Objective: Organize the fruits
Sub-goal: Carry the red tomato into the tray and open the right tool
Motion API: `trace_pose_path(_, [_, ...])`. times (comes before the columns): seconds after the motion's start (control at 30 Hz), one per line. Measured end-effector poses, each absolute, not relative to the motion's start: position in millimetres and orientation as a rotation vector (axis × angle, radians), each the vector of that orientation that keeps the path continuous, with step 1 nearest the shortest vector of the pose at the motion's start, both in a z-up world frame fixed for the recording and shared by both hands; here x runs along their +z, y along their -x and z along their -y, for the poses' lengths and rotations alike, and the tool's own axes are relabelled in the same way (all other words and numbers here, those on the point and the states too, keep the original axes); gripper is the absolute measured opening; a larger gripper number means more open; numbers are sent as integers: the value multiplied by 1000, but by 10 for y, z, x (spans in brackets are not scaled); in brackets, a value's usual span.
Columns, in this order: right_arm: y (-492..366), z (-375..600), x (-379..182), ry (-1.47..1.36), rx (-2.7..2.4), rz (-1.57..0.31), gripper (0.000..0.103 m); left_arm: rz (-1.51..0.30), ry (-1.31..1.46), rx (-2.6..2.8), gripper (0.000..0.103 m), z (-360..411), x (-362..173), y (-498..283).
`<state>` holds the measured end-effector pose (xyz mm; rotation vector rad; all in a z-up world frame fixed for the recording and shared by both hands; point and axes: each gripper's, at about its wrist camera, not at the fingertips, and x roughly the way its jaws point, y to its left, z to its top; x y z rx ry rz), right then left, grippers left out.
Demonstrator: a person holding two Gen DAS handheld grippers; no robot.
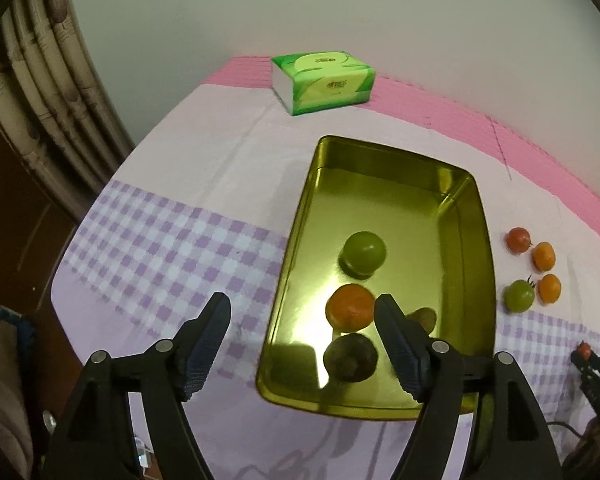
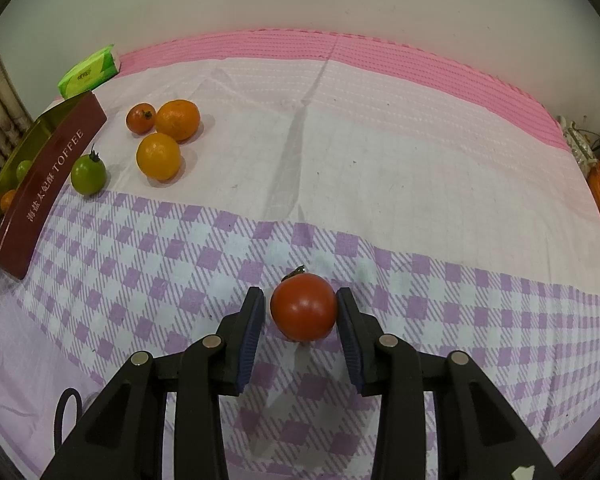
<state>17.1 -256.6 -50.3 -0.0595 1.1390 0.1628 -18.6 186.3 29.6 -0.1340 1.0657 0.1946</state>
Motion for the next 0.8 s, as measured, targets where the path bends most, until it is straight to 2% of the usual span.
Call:
trace_pose_path(0.07, [-173, 2557, -499, 68, 156, -1144, 29, -1056, 122, 203, 76, -1887, 285, 226])
trace_pose_path(0.23, [-185, 2485, -386, 79, 178, -1136, 29, -1036, 120, 233, 78, -1995, 249, 324])
trace_pose_path(0.37, [-212, 2244, -187, 90, 248, -1105, 29, -1021, 159, 244, 84, -2089, 255, 421])
trace_pose_path(0.43, [-229, 2005, -58, 73, 331, -1090, 29, -1021, 166, 251, 88, -2126, 263, 459])
trace_pose_path(0.6, [-232, 1178, 226, 49, 579, -1059, 29, -991, 226, 295, 88, -2311, 310, 608])
trace_pose_path(0.8, [-210, 154, 256, 138, 760, -1041, 29, -980, 309, 391, 88, -2545, 258, 651])
